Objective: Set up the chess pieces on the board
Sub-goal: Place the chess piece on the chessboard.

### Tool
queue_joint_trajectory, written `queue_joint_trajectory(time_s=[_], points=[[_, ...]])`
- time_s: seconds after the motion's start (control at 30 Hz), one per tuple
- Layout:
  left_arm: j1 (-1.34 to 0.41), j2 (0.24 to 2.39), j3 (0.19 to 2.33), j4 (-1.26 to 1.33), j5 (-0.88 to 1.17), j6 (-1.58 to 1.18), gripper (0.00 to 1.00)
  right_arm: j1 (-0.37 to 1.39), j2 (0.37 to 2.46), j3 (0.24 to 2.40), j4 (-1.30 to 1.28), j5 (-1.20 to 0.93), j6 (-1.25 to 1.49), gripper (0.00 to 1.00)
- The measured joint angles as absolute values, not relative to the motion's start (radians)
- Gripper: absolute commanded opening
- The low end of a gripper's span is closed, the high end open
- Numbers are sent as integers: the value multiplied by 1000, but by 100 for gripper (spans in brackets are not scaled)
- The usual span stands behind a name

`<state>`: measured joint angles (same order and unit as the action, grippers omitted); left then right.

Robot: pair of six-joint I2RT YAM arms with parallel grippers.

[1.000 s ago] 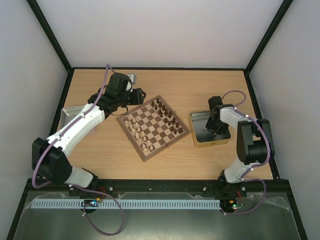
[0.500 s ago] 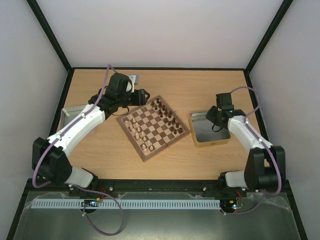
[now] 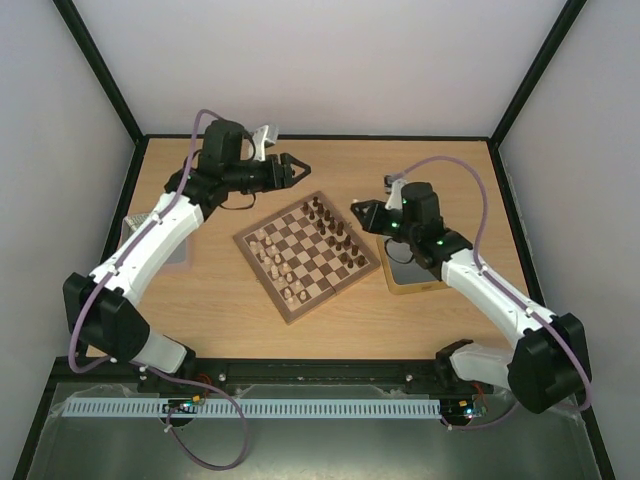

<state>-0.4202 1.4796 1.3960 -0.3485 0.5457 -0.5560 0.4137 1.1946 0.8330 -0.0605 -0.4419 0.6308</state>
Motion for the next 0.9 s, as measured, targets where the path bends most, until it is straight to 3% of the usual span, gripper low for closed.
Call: queue_joint_trajectory(time_s=[0.2, 0.77, 0.9], points=[[-414, 1495, 1470, -381, 690, -598, 65, 537, 1263, 909, 41, -471, 468, 9], [-419, 1625, 1475, -576, 845, -566, 47, 659, 1336, 946, 118, -450, 123, 9], [-421, 1626, 1476, -595, 861, -552, 38, 669, 1360, 960, 117, -447, 95, 9]])
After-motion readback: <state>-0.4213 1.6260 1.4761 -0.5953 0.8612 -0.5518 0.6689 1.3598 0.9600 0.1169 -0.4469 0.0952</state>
